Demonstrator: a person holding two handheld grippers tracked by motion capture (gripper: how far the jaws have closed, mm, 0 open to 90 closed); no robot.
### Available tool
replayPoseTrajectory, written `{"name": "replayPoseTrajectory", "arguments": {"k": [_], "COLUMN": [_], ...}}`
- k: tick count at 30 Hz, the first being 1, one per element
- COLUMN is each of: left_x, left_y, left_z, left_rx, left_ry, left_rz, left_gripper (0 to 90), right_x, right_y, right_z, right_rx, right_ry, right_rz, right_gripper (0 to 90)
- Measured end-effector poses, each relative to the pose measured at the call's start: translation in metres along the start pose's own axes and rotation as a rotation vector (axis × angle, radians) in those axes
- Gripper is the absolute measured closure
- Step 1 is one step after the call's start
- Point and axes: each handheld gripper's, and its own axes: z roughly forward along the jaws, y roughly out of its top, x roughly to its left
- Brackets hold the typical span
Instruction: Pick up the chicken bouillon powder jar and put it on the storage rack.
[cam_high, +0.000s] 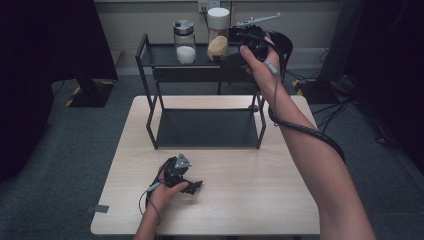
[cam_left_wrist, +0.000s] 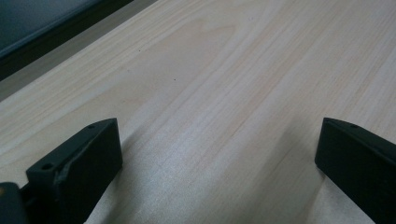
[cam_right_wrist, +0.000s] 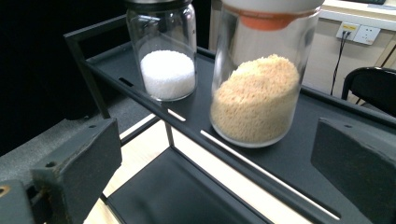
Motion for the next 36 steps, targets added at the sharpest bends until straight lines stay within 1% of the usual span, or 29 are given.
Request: {"name": "replayPoseTrajectory", "arguments": {"k": [8, 17, 24, 30, 31, 32, 36], "left_x": [0.000, 0.000, 0.000, 0.000, 0.000, 0.000, 0.000], "left_y": [0.000, 0.000, 0.000, 0.000, 0.000, 0.000, 0.000], "left_z": [0.000, 0.000, 0.000, 0.000, 0.000, 0.000, 0.000], "left_rx": [0.000, 0.001, -0.002, -0.003, -0.003, -0.003, -0.002], "left_ry": [0.002, 0.002, 0.003, 0.003, 0.003, 0.003, 0.003], "left_rz": [0.000, 0.000, 0.001, 0.001, 0.001, 0.001, 0.001], "left_gripper": [0.0, 0.0, 0.0, 0.0, 0.0, 0.0, 0.0], "right_x": [0.002, 0.006, 0.007, 0.007, 0.008, 0.008, 0.006], "right_y": [-0.015, -0.033, -0.048, -0.060, -0.064, -0.064, -0.074], "right_z": [-0.005, -0.003, -0.004, -0.005, -0.005, -0.005, -0.005], "right_rx": [0.001, 0.021, 0.027, 0.034, 0.037, 0.037, 0.045], "right_ry": [0.017, 0.029, 0.051, 0.069, 0.067, 0.067, 0.075], "right_rz": [-0.009, -0.017, -0.016, -0.025, -0.027, -0.027, -0.028], "right_gripper": [0.6, 0.5, 0.6, 0.6, 0.6, 0.6, 0.6]}}
